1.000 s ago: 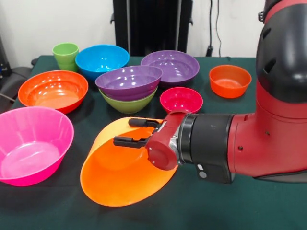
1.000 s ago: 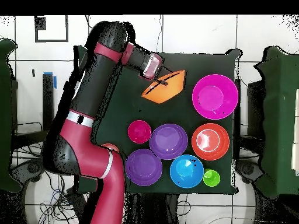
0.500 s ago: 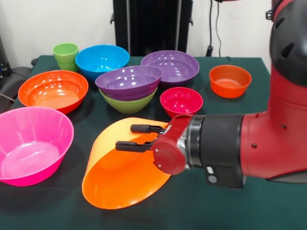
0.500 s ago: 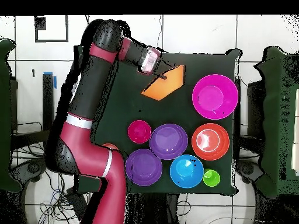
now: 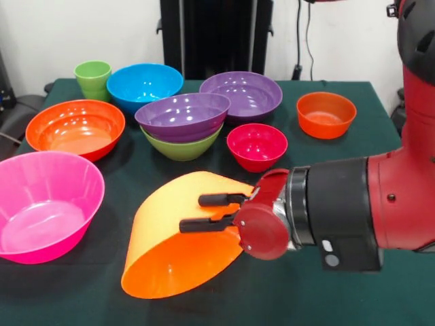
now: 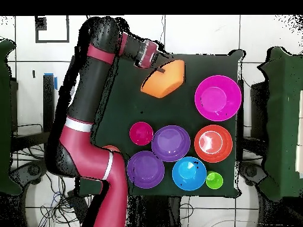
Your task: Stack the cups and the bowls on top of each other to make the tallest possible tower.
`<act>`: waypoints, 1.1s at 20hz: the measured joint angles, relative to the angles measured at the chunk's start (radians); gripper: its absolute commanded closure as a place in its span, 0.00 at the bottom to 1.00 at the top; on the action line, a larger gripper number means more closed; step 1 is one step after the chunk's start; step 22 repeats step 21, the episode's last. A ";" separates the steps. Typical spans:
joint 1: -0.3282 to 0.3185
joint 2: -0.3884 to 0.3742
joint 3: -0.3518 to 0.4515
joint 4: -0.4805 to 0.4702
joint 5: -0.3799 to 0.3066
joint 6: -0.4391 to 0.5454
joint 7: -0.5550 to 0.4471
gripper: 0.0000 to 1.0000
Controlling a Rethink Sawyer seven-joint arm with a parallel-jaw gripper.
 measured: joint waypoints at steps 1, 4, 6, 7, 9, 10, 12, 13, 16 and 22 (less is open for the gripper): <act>0.000 -0.003 0.009 0.012 0.031 -0.045 0.000 0.00; 0.003 -0.004 0.031 0.026 0.072 -0.121 0.001 0.00; 0.006 -0.001 0.055 0.032 0.103 -0.171 0.005 0.00; 0.009 0.011 0.085 0.031 0.138 -0.217 0.015 0.00; 0.014 0.041 0.130 0.030 0.182 -0.264 0.035 0.00; 0.018 0.062 0.157 0.029 0.204 -0.285 0.049 0.00; 0.035 0.125 0.224 0.034 0.237 -0.329 0.085 0.00; 0.043 0.127 0.241 0.045 0.238 -0.333 0.090 0.00; 0.090 0.146 0.340 0.090 0.246 -0.371 0.099 0.00; 0.180 0.169 0.516 0.160 0.248 -0.399 0.099 0.00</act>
